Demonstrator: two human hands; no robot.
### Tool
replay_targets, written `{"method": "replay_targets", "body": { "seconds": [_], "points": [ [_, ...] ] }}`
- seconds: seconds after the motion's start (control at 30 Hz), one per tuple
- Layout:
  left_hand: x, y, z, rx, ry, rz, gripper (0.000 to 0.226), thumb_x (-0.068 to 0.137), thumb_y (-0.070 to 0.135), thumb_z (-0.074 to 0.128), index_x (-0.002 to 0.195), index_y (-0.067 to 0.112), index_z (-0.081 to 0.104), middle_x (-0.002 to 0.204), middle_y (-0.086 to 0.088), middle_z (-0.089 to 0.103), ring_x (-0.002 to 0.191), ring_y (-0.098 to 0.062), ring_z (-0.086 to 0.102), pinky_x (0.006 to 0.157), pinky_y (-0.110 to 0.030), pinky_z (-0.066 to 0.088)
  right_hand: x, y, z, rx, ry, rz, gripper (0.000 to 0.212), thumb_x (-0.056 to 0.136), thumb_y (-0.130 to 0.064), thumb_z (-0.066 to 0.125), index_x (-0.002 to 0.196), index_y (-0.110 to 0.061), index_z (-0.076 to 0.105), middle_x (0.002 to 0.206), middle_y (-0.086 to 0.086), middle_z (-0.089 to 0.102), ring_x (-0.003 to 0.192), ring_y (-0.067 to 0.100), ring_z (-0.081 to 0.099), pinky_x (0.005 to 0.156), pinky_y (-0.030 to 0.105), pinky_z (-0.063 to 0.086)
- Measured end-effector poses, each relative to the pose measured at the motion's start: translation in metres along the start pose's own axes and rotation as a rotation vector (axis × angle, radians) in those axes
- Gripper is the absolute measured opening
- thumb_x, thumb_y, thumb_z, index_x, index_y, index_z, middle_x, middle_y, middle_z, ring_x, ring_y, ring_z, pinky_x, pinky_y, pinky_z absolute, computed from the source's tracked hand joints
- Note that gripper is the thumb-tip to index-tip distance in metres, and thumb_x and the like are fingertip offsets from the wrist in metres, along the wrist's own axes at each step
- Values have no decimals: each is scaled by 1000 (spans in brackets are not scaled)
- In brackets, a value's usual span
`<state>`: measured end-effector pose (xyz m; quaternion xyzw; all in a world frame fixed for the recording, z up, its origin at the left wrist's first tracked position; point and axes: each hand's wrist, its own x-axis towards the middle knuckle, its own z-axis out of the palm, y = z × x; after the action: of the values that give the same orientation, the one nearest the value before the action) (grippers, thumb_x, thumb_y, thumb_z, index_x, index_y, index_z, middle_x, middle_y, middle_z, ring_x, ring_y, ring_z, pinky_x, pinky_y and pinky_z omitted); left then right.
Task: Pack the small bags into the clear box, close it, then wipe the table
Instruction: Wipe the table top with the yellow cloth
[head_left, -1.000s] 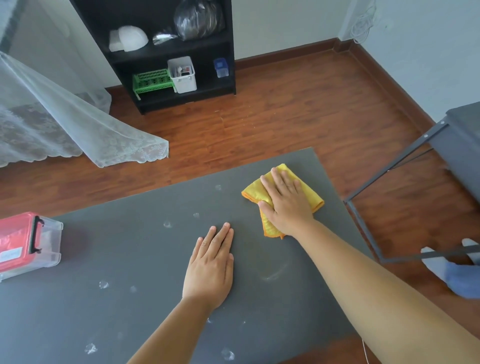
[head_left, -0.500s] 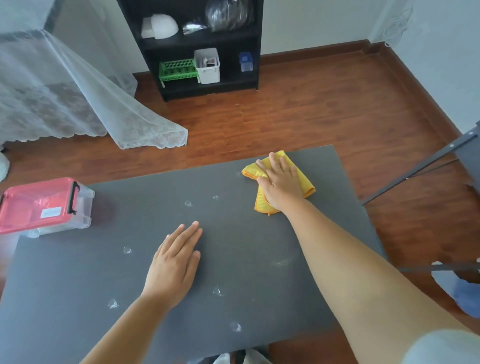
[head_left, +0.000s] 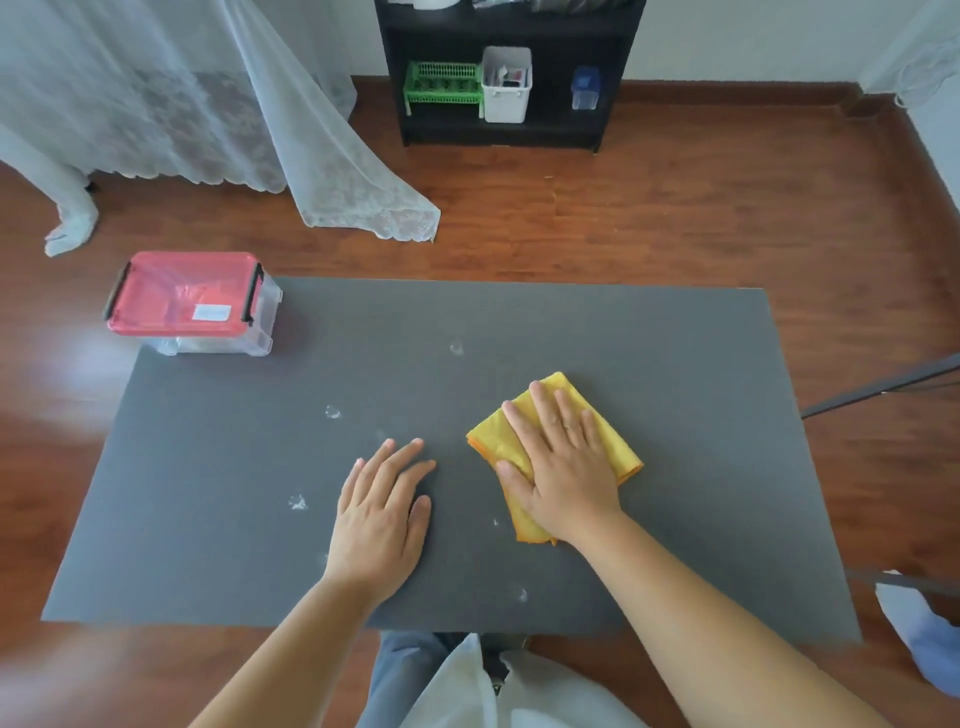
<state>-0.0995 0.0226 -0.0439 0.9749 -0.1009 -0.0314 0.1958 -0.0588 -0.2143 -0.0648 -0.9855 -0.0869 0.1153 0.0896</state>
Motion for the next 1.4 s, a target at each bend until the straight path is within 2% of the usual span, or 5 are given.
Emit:
{"method": "replay_targets", "body": {
  "seconds": [0.33,0.63,0.87,1.17,1.4],
  "points": [
    [0,0,1,49,-67,39,39,94,29,38,125,19,58,140,5,51,137,-23,37,116,-39,16,98,27,-34,11,46,346,68,94,-59,24,154,-33,6,163,4,-9,148,29,-7,118,51,-1],
    [-1,-1,3,54,-57,42,39,94,28,39,126,20,58,140,6,51,135,-21,39,115,-44,18,126,-68,-19,46,-11,-27,53,91,-62,26,144,-58,17,163,3,-9,148,29,-8,116,49,-7],
    [-1,-4,7,15,28,25,32,91,28,42,120,20,54,116,1,56,122,-21,44,111,-37,23,45,-21,-9,46,15,-114,53,90,-64,30,142,-60,22,164,-1,-2,149,26,-3,117,48,-3],
    [-2,-5,12,38,86,36,28,91,29,43,114,22,56,114,4,52,122,-19,42,107,-30,21,-38,101,-23,36,81,277,54,92,-62,31,145,-53,27,164,1,2,148,29,2,117,52,6],
    [-3,-6,13,43,77,35,27,91,29,41,114,23,54,116,6,50,125,-20,40,106,-33,22,-67,82,-7,23,123,480,54,95,-53,36,148,-45,26,163,9,4,147,35,8,116,55,9]
  ]
}}
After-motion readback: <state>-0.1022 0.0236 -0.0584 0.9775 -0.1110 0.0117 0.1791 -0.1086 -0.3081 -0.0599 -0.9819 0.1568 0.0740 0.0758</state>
